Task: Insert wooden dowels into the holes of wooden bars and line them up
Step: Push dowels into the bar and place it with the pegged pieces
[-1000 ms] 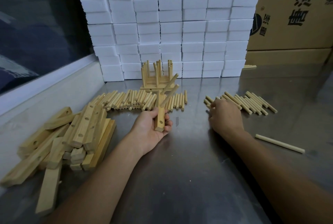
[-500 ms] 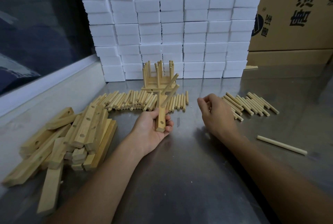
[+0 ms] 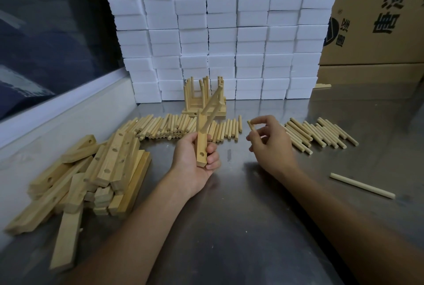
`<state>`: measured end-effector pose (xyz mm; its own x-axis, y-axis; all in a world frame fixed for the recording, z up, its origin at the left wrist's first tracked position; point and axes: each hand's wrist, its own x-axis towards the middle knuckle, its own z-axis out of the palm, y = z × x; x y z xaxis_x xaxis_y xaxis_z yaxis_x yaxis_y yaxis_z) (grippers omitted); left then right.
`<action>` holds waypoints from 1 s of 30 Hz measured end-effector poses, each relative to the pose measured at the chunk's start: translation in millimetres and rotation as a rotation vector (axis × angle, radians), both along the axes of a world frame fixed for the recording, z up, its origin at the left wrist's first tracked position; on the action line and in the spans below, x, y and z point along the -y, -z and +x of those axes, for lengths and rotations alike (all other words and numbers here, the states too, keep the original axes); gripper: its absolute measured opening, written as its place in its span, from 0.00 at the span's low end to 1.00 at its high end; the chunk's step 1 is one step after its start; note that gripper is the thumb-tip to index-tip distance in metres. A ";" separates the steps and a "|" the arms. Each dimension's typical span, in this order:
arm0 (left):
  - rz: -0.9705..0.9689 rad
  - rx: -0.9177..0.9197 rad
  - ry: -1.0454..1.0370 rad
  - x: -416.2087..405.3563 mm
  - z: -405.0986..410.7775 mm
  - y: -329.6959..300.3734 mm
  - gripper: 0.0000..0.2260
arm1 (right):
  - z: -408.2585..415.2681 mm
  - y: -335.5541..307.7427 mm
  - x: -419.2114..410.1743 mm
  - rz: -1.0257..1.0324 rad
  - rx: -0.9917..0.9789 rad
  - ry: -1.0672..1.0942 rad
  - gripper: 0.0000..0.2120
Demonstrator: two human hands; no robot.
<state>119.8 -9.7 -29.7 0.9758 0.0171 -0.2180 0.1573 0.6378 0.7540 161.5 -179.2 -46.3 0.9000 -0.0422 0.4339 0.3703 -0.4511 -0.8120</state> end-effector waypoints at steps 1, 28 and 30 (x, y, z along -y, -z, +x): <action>-0.002 0.001 0.002 -0.3 -0.2 0.4 0.14 | -0.7 -1.2 -1.5 0.042 0.007 0.003 0.06; -0.023 -0.001 -0.037 2.1 2.0 1.5 0.21 | -31.3 -20.4 -36.6 0.531 -0.220 -0.412 0.11; -0.027 0.001 -0.045 1.4 2.7 1.9 0.22 | -31.4 -22.8 -35.7 0.568 -0.203 -0.412 0.07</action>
